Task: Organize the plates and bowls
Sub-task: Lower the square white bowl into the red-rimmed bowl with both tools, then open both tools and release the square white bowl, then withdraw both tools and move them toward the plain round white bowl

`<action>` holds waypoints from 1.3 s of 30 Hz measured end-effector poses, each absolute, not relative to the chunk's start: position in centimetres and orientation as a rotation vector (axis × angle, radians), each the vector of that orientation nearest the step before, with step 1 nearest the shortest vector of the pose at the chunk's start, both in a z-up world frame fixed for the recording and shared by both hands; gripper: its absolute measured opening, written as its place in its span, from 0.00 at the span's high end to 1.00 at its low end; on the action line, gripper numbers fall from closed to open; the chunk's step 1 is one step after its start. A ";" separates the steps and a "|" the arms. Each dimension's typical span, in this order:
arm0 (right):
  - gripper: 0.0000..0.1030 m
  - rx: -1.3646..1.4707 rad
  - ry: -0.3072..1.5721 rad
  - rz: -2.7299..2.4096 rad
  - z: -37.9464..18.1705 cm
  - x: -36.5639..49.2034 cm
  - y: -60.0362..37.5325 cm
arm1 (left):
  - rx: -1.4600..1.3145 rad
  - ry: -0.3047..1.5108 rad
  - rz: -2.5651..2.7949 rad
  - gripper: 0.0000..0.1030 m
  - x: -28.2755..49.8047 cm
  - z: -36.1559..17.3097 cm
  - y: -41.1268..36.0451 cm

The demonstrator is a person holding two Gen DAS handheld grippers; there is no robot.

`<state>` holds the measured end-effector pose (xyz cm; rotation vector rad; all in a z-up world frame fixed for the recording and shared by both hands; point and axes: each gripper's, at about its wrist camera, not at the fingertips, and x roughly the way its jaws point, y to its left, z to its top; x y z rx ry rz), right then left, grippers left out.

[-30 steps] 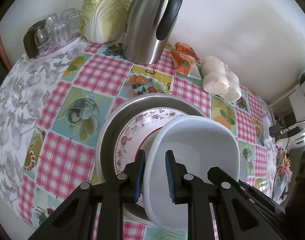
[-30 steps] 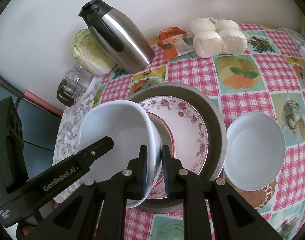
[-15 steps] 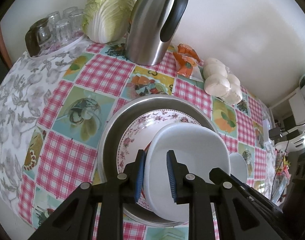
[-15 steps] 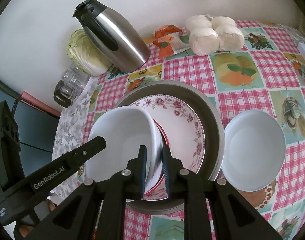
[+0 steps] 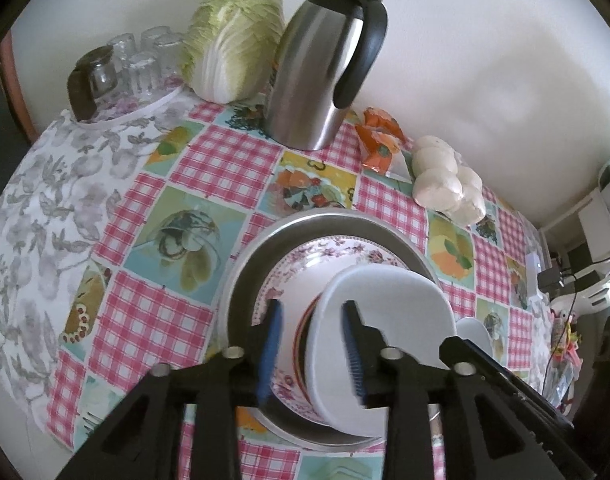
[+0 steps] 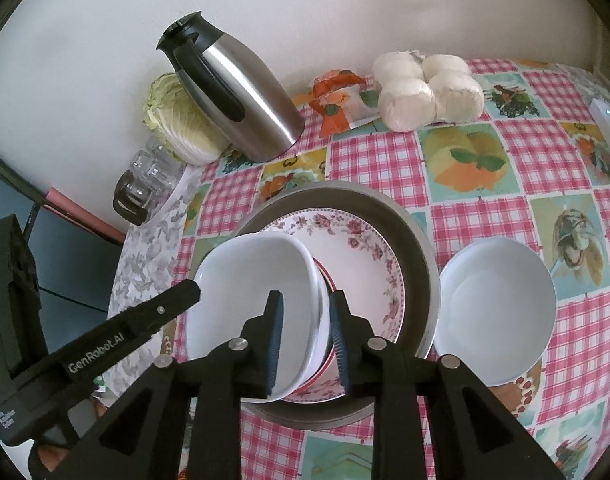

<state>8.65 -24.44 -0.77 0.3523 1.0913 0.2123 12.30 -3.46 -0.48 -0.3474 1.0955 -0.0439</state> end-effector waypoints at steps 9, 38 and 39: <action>0.48 0.281 1.073 0.173 -0.4 8.4 -24.1 | -0.336 1.091 0.023 0.33 11.9 -0.4 -2.1; 0.17 0.184 1.034 0.116 -0.8 2.6 -25.3 | -0.279 0.994 0.076 0.00 6.3 -0.3 -3.4; 0.17 0.183 1.034 0.117 -0.8 2.4 -25.4 | -0.276 0.991 0.076 0.00 6.0 -0.4 -3.6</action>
